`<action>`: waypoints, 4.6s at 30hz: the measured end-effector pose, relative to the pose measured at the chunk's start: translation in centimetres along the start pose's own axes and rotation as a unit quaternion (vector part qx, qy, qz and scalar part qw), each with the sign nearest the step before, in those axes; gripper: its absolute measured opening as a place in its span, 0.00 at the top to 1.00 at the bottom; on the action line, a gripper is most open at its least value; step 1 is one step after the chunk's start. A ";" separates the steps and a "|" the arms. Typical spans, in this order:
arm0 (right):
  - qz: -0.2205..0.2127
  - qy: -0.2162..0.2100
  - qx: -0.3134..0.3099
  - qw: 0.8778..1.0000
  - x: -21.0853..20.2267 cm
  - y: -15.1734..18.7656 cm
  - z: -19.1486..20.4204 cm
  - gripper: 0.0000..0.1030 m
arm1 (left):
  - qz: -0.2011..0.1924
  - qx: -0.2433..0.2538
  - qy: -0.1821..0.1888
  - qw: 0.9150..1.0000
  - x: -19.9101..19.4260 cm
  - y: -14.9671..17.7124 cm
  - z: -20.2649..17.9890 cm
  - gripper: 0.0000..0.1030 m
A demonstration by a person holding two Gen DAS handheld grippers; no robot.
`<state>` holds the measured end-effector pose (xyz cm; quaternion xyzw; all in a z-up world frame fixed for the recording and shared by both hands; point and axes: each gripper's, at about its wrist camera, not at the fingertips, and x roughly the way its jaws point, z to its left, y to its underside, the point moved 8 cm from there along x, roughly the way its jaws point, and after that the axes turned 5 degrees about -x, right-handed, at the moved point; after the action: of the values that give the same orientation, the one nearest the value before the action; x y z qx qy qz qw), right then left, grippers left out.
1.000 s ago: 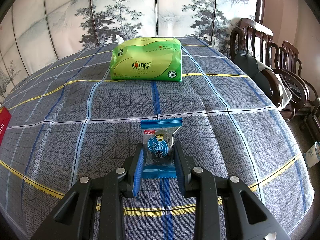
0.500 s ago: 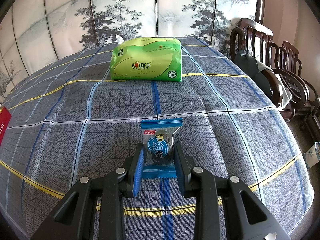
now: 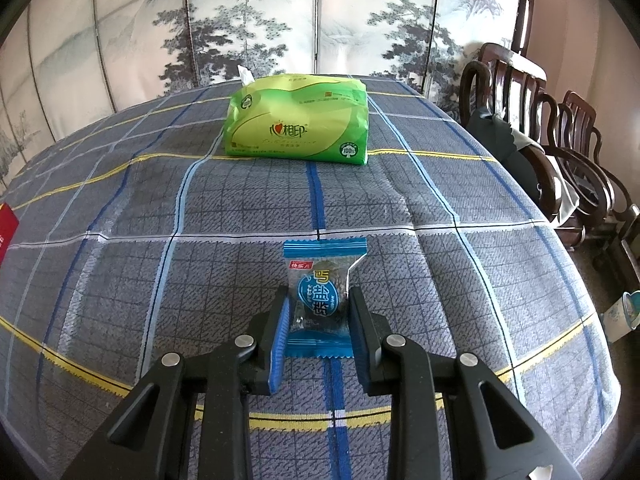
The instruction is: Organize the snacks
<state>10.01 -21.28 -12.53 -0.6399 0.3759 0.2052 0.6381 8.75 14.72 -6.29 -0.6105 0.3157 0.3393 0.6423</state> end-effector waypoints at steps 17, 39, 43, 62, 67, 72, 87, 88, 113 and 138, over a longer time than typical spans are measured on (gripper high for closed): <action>-0.014 -0.062 -0.021 0.998 -2.4 -1.2 6.7 0.76 | -0.025 0.018 -0.018 0.999 -2.0 1.7 0.3 0.44; -0.066 -0.233 -0.151 0.958 -10.9 -5.1 29.6 0.76 | -0.021 -0.030 -0.021 0.999 -1.5 3.2 5.1 0.44; -0.059 -0.263 -0.172 0.948 -11.4 -4.9 33.9 0.76 | -0.014 -0.047 -0.020 0.999 -1.0 3.5 6.6 0.44; 0.001 -0.365 -0.208 0.907 -11.2 -3.1 49.0 0.75 | -0.028 -0.118 -0.025 0.992 -0.1 4.7 13.2 0.44; 0.009 -0.375 -0.217 0.901 -11.3 -2.5 51.2 0.75 | -0.026 -0.129 -0.011 0.991 0.4 5.0 14.1 0.42; 0.014 -0.378 -0.218 0.899 -10.8 -2.6 52.5 0.75 | -0.036 -0.118 -0.020 0.992 0.3 4.7 14.3 0.42; -0.032 -0.381 -0.181 0.906 -10.8 -5.6 51.5 0.57 | -0.053 -0.111 -0.022 0.992 -0.7 3.6 14.1 0.42; -0.040 -0.386 -0.178 0.904 -11.6 -5.3 50.6 0.57 | -0.053 -0.110 -0.024 0.992 -0.9 3.7 14.1 0.42; -0.289 -0.250 -0.183 0.906 -29.6 -1.4 35.9 0.16 | -0.234 -0.078 -0.009 0.969 -18.9 3.6 11.5 0.21; -0.278 -0.226 -0.145 0.922 -29.7 -0.8 30.6 0.09 | -0.274 -0.076 0.021 0.958 -24.8 3.8 11.5 0.00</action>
<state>-1.60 14.84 6.95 -0.7411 -0.0047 0.2113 0.6373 -8.59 25.09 12.55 -0.7276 0.1230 0.1604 0.6556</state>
